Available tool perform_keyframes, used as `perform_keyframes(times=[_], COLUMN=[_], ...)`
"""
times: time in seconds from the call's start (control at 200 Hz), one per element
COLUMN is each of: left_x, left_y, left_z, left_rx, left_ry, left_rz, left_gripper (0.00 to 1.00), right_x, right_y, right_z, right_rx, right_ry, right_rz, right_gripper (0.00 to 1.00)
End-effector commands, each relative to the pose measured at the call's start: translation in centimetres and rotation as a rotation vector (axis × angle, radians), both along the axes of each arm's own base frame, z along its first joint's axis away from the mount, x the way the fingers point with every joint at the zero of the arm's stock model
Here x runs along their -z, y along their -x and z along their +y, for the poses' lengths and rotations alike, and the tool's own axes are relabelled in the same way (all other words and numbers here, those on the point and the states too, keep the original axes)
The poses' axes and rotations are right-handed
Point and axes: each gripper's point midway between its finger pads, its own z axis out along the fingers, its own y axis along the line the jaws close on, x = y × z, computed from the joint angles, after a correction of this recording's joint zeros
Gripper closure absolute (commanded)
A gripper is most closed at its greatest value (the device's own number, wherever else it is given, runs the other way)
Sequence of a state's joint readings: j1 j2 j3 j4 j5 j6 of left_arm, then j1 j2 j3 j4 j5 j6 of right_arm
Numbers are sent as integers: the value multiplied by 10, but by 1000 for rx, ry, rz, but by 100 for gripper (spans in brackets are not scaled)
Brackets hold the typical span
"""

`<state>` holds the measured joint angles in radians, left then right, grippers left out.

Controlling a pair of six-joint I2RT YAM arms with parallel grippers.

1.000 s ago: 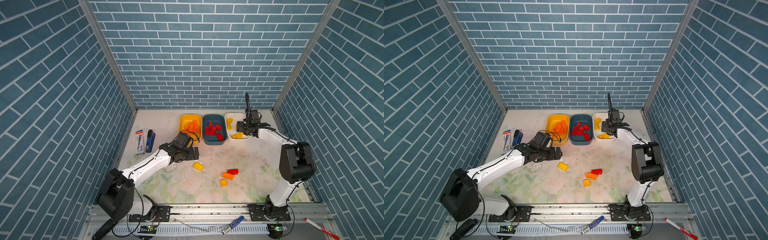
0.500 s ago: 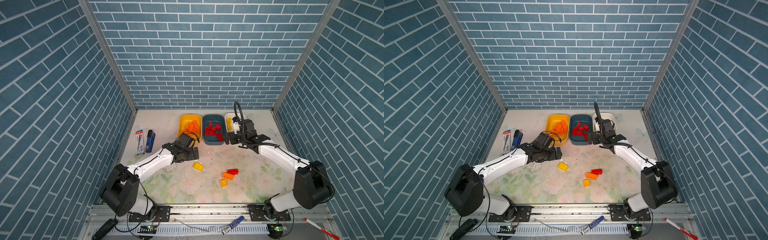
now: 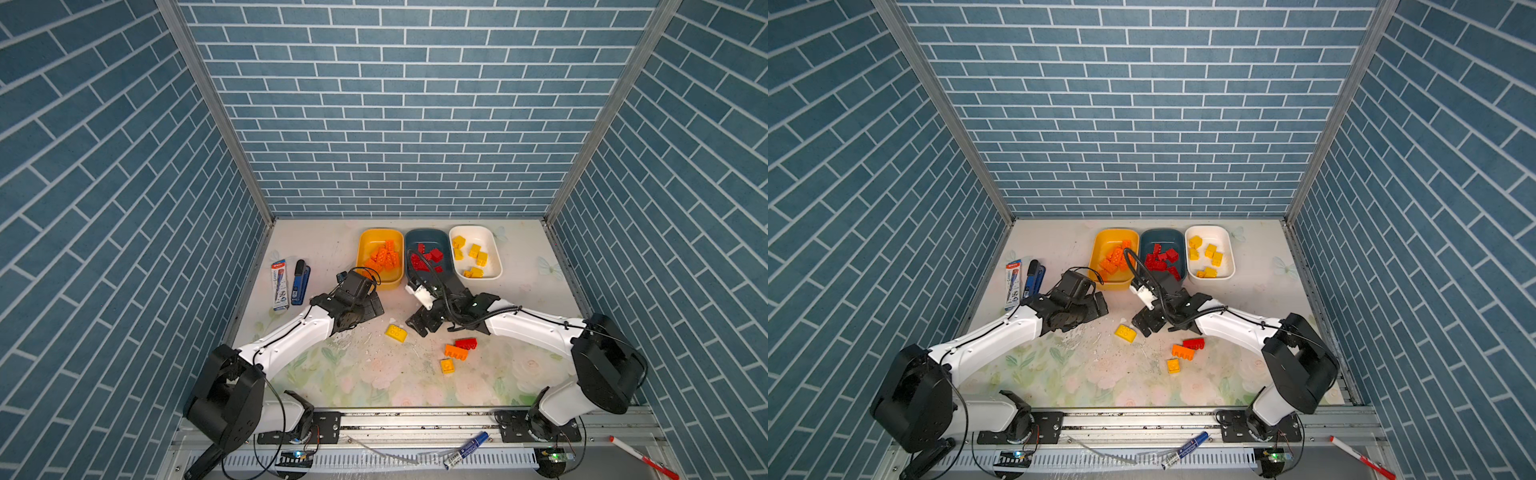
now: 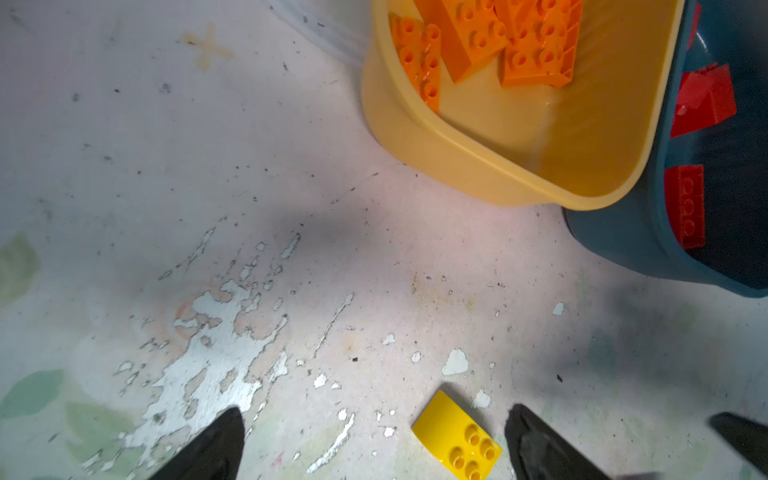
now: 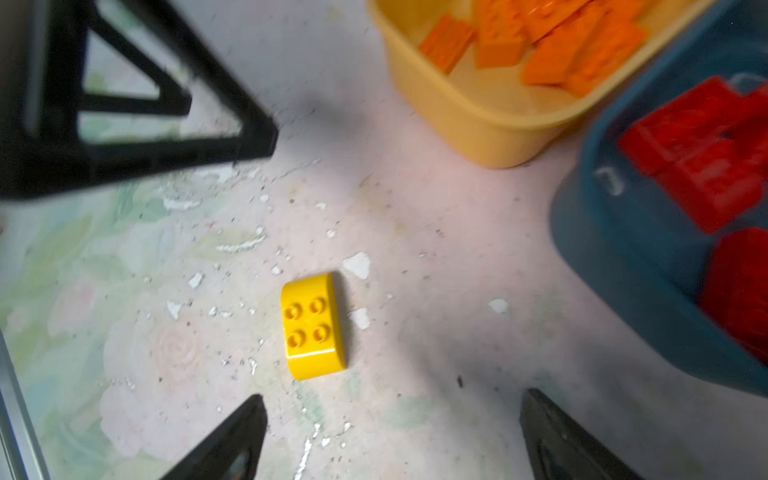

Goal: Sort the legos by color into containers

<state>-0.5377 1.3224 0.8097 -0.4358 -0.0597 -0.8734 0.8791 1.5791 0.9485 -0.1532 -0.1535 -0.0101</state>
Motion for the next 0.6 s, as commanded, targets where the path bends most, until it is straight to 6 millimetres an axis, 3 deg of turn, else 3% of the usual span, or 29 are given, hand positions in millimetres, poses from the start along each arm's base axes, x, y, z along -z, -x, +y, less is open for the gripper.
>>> perform_keyframes(times=[0.0,0.25,0.59], left_x=[3,4,7], left_y=[5,7,11], left_z=[14,18,23], left_rx=[-55,-69,-79], left_ry=[-15,-15,-24], left_rz=[6,5,3], left_gripper=[1,1,1], right_x=[17,36,54], right_y=[18,16,20], right_z=[15,45,65], right_rx=[-173,-236,-279], right_ry=[93,159,200], right_rz=[-18,-61,-62], right_gripper=[7,11,25])
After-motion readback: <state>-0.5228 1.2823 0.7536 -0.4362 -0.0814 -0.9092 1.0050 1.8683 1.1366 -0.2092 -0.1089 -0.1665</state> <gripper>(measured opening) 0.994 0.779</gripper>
